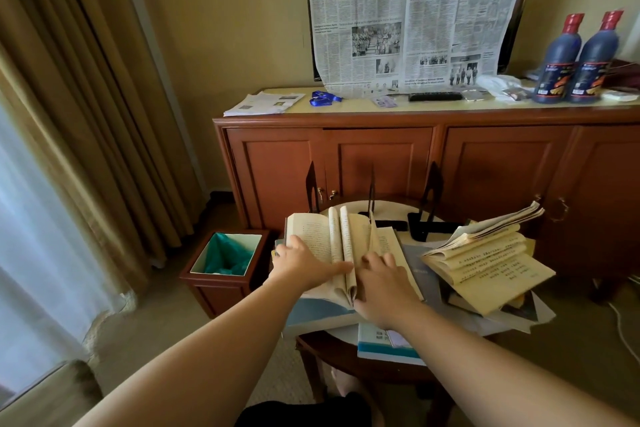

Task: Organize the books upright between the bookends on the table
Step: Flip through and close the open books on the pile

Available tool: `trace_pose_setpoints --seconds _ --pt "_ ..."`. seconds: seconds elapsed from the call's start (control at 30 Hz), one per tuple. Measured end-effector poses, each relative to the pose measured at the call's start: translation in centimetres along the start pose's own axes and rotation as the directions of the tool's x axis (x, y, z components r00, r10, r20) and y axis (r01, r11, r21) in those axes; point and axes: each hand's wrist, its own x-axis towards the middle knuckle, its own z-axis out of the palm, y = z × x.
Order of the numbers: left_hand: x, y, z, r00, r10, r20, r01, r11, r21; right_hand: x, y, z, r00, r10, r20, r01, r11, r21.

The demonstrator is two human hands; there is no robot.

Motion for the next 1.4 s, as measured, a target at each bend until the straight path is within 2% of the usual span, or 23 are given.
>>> trace_pose_setpoints --seconds 0.13,0.3,0.5,0.63,0.9,1.07,1.23,1.4 --pt "0.1 0.1 0.6 0.999 0.023 -0.039 -0.019 0.996 0.082 -0.7 0.6 -0.8 0.999 0.037 -0.025 -0.038 0.999 -0.01" --pt "-0.3 1.0 1.0 0.982 0.161 -0.099 -0.148 0.981 0.125 -0.7 0.7 -1.1 0.999 0.028 -0.021 -0.028 0.999 -0.03" --pt "-0.5 2.5 1.3 0.992 0.124 -0.004 -0.122 0.982 0.146 -0.5 0.5 -0.8 0.999 0.009 -0.04 -0.011 0.999 -0.05" --pt "-0.3 1.8 1.5 0.991 0.132 0.009 -0.132 0.984 0.119 -1.0 1.2 -0.9 1.0 0.007 -0.028 -0.007 1.0 -0.024" --pt "-0.1 -1.2 1.6 0.96 0.276 -0.039 -0.269 0.953 0.139 -1.2 2.4 -0.8 0.988 0.152 -0.028 -0.15 0.988 0.039" --pt "-0.2 -1.7 1.3 0.884 0.468 -0.02 -0.442 0.847 0.297 -1.5 2.3 -0.6 0.986 0.169 -0.019 -0.168 0.985 0.049" --pt "-0.2 -0.6 2.1 0.775 0.593 0.22 -0.604 0.591 0.535 -1.4 2.2 -0.3 0.982 0.191 -0.004 -0.191 0.981 0.042" --pt "-0.9 0.9 2.0 0.773 0.603 0.196 -0.607 0.614 0.504 -1.5 2.7 -0.6 0.969 0.245 -0.018 -0.238 0.955 0.177"
